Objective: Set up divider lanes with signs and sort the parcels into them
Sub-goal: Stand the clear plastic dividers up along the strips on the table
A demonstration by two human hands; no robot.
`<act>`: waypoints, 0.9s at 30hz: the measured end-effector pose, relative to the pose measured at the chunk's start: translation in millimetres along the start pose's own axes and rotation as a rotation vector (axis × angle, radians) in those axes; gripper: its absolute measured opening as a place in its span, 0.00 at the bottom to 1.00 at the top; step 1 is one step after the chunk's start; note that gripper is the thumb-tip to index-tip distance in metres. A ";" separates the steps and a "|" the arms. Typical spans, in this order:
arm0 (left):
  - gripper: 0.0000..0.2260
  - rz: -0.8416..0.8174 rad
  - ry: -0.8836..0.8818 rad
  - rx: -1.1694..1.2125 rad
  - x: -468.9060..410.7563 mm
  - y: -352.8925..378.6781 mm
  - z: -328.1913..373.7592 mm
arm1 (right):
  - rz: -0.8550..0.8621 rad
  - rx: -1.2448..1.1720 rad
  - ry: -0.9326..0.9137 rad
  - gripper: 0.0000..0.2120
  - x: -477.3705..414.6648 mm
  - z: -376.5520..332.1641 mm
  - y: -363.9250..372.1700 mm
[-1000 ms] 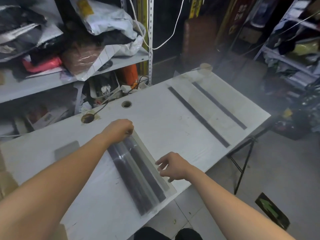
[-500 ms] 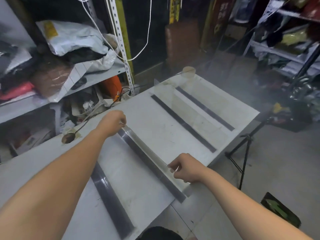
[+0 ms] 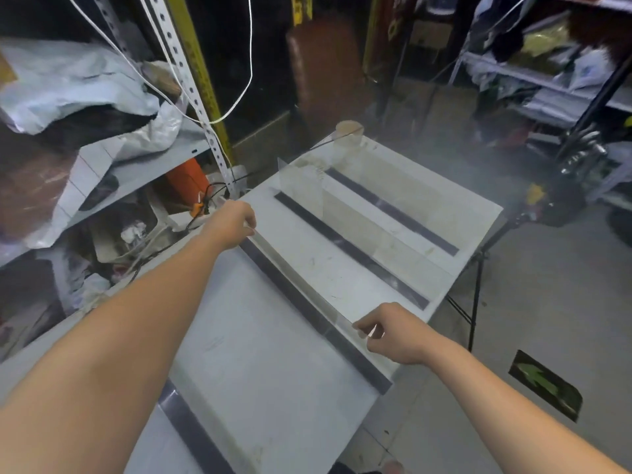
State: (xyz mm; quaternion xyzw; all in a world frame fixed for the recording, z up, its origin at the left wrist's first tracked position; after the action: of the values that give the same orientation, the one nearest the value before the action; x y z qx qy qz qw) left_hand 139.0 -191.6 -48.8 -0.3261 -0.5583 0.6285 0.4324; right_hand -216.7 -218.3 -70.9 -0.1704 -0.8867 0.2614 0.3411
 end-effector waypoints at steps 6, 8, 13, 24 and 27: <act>0.05 -0.008 0.018 0.036 -23.3 22.7 -20.6 | 0.015 -0.035 0.055 0.15 -13.0 4.1 1.4; 0.05 0.003 0.019 0.053 -28.1 24.9 -23.1 | 0.015 -0.041 0.064 0.18 -14.5 3.7 2.6; 0.04 0.021 0.061 0.046 -29.9 25.3 -27.7 | 0.016 -0.056 0.056 0.15 -14.3 -3.6 5.9; 0.06 0.017 0.080 -0.010 -23.5 26.1 -22.1 | 0.037 -0.012 0.086 0.19 -8.5 -2.6 3.3; 0.07 -0.003 0.077 -0.045 -22.7 26.4 -20.8 | 0.041 -0.012 0.088 0.21 -7.6 -2.5 2.0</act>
State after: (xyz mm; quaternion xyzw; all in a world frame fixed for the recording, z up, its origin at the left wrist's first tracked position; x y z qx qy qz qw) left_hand 162.2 -203.6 -79.8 -0.3589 -0.5557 0.6022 0.4470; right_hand -209.4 -219.5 -74.4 -0.2021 -0.8687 0.2553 0.3732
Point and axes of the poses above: each hand's wrist, its own x-axis away from the middle knuckle, its own y-axis out of the palm, z = x × y, the point moved 5 cm from there along -x, towards the middle knuckle, and after that the axes turned 9 degrees about -x, right-handed, at the moved point
